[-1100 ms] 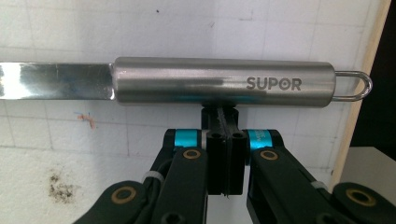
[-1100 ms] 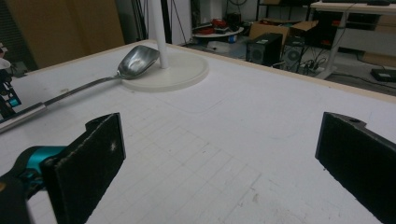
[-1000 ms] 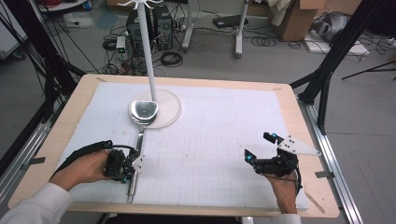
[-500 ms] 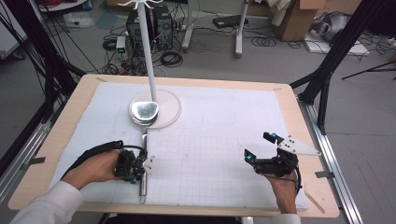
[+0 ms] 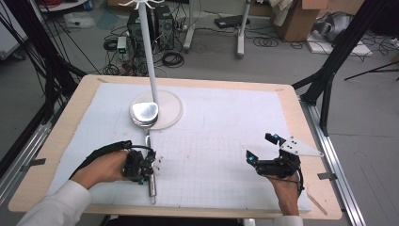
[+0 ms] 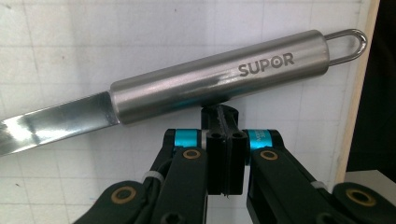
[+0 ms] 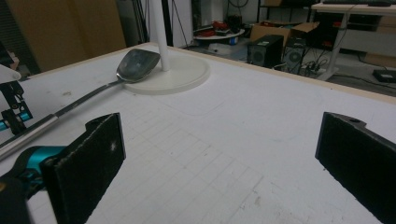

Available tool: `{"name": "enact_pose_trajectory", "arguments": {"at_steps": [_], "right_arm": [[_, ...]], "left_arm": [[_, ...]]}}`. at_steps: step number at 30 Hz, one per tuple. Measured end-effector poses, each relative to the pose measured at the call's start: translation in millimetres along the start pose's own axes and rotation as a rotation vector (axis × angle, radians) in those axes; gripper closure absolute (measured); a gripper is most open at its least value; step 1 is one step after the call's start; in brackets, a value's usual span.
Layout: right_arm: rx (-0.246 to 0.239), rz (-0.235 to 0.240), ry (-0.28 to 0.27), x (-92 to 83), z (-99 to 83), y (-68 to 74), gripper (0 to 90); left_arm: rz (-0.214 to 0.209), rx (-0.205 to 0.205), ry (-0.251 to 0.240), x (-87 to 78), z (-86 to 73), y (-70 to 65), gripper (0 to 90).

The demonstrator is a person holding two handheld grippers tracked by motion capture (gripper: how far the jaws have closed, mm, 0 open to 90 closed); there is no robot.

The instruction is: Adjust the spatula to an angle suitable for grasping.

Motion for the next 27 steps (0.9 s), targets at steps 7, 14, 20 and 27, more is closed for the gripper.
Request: {"name": "enact_pose_trajectory", "arguments": {"at_steps": [7,14,20,27], "right_arm": [[0.009,0.001,-0.001,-0.4,0.3,-1.0,0.4],[0.007,0.002,-0.004,0.2,0.5,-1.4,0.4],[0.010,0.001,-0.004,0.2,0.4,-1.4,0.4],[0.014,0.003,-0.004,0.1,0.4,-1.1,0.4]], "left_arm": [[0.003,-0.001,0.005,1.1,5.9,2.9,89.6],[0.001,0.004,0.010,1.5,13.2,4.6,89.6],[0.010,0.000,0.004,0.8,23.3,6.7,89.6],[0.015,-0.005,0.000,1.4,31.5,11.3,89.6]]}}
Point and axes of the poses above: each handheld gripper's, and its own axes: x roughly forward along the jaws, z roughly out of its top, y roughly to its left, the point moved 10 cm from there along x, roughly forward along the jaws, and after that the axes turned 10 degrees about -z, right-handed, at the moved point
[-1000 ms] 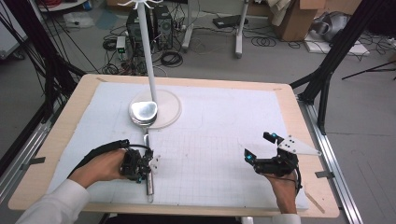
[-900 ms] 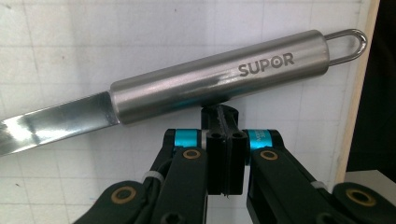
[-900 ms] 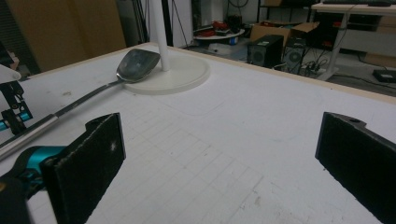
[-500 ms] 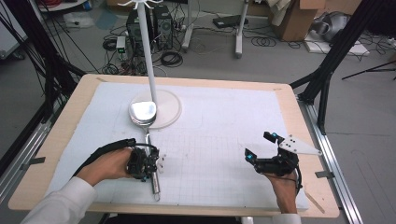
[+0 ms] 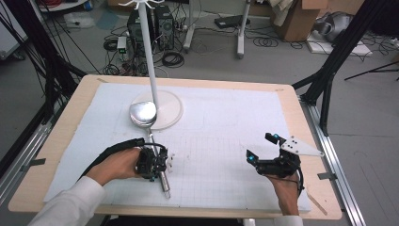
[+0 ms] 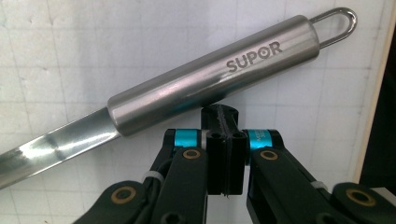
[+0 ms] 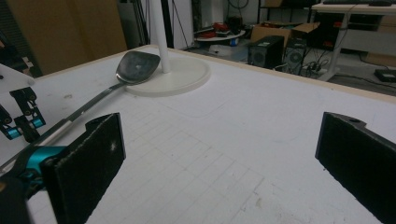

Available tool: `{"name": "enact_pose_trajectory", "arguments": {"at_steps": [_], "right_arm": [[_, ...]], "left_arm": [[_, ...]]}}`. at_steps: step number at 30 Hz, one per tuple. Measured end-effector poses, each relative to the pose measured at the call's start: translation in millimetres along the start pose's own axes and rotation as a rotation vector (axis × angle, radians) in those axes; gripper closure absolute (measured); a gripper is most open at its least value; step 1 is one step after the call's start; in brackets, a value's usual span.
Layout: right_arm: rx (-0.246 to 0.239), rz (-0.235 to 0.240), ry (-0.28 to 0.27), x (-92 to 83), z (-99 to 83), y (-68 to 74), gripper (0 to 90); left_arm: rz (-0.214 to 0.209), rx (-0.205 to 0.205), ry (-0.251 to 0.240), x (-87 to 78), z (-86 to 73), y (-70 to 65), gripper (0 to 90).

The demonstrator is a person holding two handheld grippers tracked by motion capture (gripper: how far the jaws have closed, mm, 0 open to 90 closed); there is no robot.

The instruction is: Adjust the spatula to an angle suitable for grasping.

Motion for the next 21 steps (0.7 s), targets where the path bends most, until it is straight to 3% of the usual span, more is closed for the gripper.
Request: {"name": "enact_pose_trajectory", "arguments": {"at_steps": [21], "right_arm": [[0.010,0.000,0.002,-0.1,-0.7,-0.6,0.4]], "left_arm": [[-0.002,0.003,-0.015,1.0,22.5,7.4,89.6]]}}
Point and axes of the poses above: each handheld gripper's, and its own axes: x roughly forward along the jaws, z roughly out of its top, y roughly to its left, the point moved 10 cm from there along x, roughly forward along the jaws, and after that the axes turned 10 degrees about -z, right-handed, at the moved point
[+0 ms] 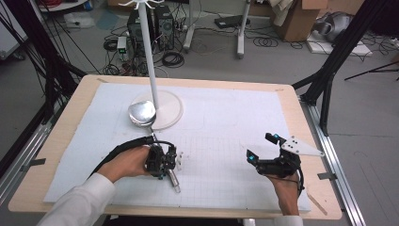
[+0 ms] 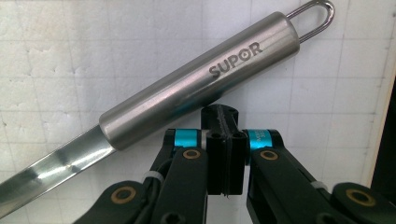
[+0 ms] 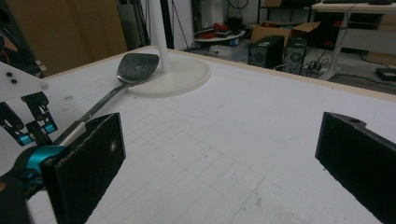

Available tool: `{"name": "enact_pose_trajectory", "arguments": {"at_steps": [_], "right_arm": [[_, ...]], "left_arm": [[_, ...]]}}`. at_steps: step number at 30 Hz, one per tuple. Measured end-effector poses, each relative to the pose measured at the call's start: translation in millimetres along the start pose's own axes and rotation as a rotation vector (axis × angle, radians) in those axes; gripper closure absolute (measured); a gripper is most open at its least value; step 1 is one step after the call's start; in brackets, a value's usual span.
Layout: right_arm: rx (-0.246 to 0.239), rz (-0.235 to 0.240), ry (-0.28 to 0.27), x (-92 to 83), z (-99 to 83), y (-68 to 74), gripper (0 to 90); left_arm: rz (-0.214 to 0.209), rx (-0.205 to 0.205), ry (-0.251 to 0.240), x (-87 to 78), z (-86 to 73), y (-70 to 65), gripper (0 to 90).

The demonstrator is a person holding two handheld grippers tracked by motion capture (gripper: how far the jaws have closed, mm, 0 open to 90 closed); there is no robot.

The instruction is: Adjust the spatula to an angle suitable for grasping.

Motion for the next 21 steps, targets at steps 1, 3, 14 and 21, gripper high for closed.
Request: {"name": "enact_pose_trajectory", "arguments": {"at_steps": [1,3,14,21], "right_arm": [[0.000,0.000,0.000,0.0,0.0,0.0,0.4],[0.002,0.002,-0.003,-0.5,0.4,0.4,0.4],[0.008,-0.002,0.001,-1.1,-1.3,-2.8,0.4],[0.001,0.000,-0.002,-0.7,-1.2,-2.2,0.4]], "left_arm": [[-0.001,0.003,0.001,0.0,0.7,0.6,89.6],[0.000,0.004,-0.003,0.5,2.5,1.5,89.6],[-0.008,-0.007,-0.006,-2.6,2.0,-0.2,89.6],[0.005,-0.010,-0.030,-18.0,-6.2,-3.0,89.6]]}}
Point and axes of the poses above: each handheld gripper's, and its own axes: x roughly forward along the jaws, z roughly out of its top, y roughly to its left, the point moved 10 cm from there along x, roughly forward along the jaws, and after that the axes turned 10 degrees about -z, right-handed, at the moved point
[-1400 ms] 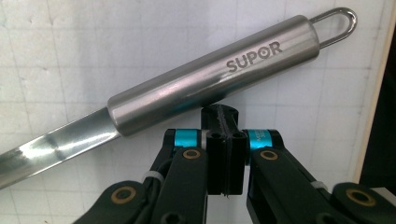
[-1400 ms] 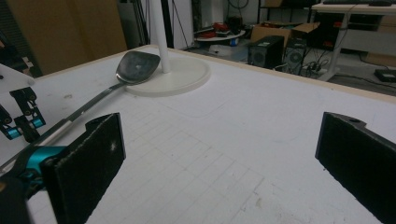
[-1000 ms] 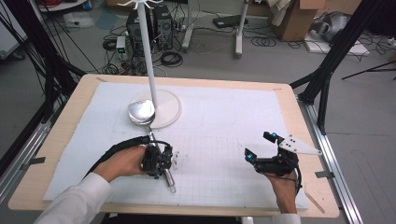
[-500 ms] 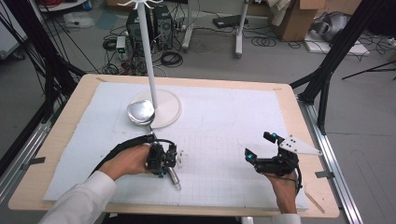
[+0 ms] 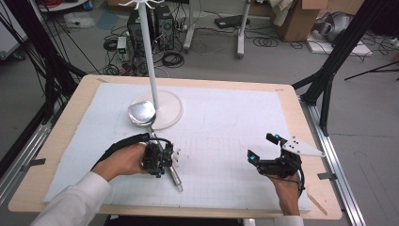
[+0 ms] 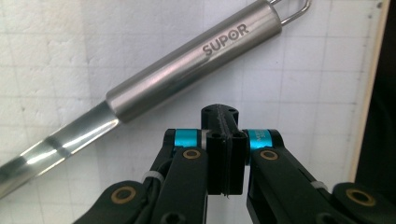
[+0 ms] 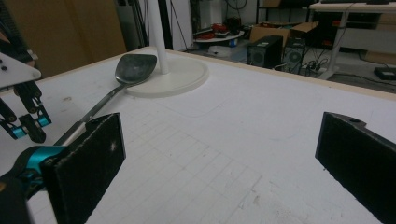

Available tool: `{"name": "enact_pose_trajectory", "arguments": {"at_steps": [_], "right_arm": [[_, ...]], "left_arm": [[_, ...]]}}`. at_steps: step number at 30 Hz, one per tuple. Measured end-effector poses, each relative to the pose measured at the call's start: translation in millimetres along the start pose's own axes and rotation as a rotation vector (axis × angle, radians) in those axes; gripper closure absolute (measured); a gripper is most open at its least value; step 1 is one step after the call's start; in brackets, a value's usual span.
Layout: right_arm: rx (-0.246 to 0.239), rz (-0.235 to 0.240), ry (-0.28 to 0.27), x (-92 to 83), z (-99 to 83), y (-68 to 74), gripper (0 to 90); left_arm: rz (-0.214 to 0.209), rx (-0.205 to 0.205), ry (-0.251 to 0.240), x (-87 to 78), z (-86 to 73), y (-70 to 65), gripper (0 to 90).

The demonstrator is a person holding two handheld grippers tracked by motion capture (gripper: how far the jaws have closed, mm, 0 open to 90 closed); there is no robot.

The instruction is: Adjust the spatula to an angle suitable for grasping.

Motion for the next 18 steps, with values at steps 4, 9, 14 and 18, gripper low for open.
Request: {"name": "enact_pose_trajectory", "arguments": {"at_steps": [4,9,14,18], "right_arm": [[-0.002,0.001,0.003,0.5,-0.4,0.6,0.4],[-0.003,0.002,0.008,0.6,-1.0,1.3,0.4],[-0.008,0.000,0.008,1.2,-1.0,1.7,0.4],[-0.011,0.002,0.010,1.6,-1.3,2.6,0.4]], "left_arm": [[0.039,-0.008,-0.004,-17.3,-10.4,2.5,89.6],[0.069,-0.024,-0.024,-35.3,-16.8,4.7,89.6],[0.093,-0.040,-0.044,-53.5,-21.8,7.0,89.6],[0.122,-0.043,-0.069,-67.2,-23.2,12.5,89.6]]}}
Point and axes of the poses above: each handheld gripper's, and its own axes: x roughly forward along the jaws, z roughly out of its top, y roughly to its left, the point moved 10 cm from there along x, roughly forward along the jaws, and after that the axes turned 10 degrees about -z, right-handed, at the moved point
